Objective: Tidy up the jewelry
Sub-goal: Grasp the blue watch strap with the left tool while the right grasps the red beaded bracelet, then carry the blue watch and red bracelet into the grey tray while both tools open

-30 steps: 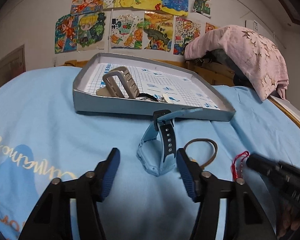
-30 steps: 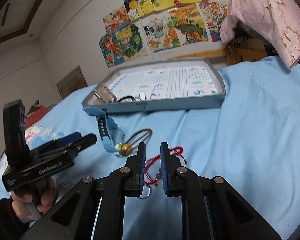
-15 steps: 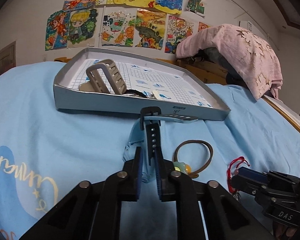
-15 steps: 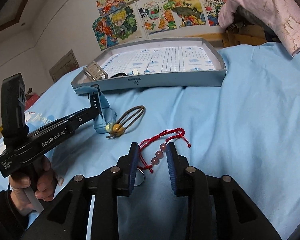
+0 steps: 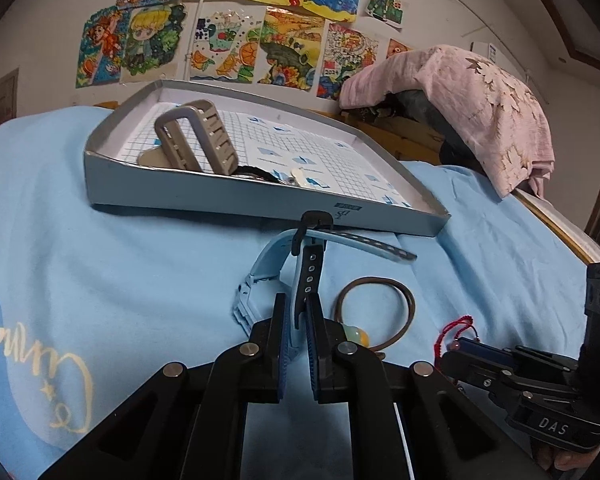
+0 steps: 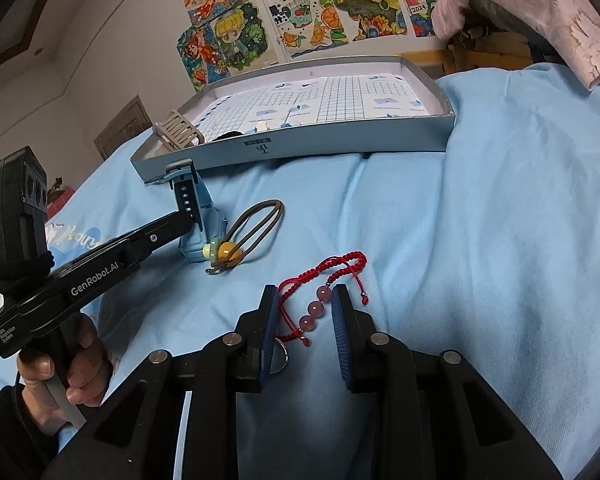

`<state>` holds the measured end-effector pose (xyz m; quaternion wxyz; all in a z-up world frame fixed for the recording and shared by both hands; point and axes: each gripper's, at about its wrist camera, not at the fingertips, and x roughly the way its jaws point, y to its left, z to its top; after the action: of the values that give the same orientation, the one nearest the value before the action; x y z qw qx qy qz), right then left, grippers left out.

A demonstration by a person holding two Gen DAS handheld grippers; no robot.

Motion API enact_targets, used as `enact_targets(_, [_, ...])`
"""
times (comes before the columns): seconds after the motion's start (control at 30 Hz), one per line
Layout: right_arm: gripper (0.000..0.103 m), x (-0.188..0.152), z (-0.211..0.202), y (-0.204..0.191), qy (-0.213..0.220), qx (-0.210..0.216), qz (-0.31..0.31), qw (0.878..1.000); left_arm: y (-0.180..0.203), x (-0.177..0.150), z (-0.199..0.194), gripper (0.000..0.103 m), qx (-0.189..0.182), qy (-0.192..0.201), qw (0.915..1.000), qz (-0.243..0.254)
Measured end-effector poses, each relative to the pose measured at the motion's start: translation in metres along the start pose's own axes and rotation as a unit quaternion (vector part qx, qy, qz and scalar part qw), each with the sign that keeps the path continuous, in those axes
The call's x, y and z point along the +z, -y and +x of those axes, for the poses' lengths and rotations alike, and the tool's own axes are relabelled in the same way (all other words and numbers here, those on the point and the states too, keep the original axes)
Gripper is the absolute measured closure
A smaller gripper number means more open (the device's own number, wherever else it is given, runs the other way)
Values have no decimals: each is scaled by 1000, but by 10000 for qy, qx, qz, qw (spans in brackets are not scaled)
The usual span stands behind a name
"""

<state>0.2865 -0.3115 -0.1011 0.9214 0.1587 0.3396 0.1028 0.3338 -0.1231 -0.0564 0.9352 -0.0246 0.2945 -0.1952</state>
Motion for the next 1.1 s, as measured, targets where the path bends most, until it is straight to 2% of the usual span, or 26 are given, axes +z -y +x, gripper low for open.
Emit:
enact_targets(0.17, [90,-3,2,6,1,78,153,9999,3,-4,-2,95,53,53,10000,45])
enact_targets(0.43, [95,-3,0,11,203,292,334,9988,4,-17,-21,96,231,422,9988,-4])
enact_targets(0.67, [95,3,-11,16,668,448,450,9957,8,3,-27,98,347,176,9992,76])
enact_targets(0.9, [95,12,-29,25,1176,630,653,9889,14,19,-40,99,86,-67,9999,29])
enact_targets(1.1, [95,19,-36,15,1326,526,407,9889,22,55,-54,99,-215,16,9998,42])
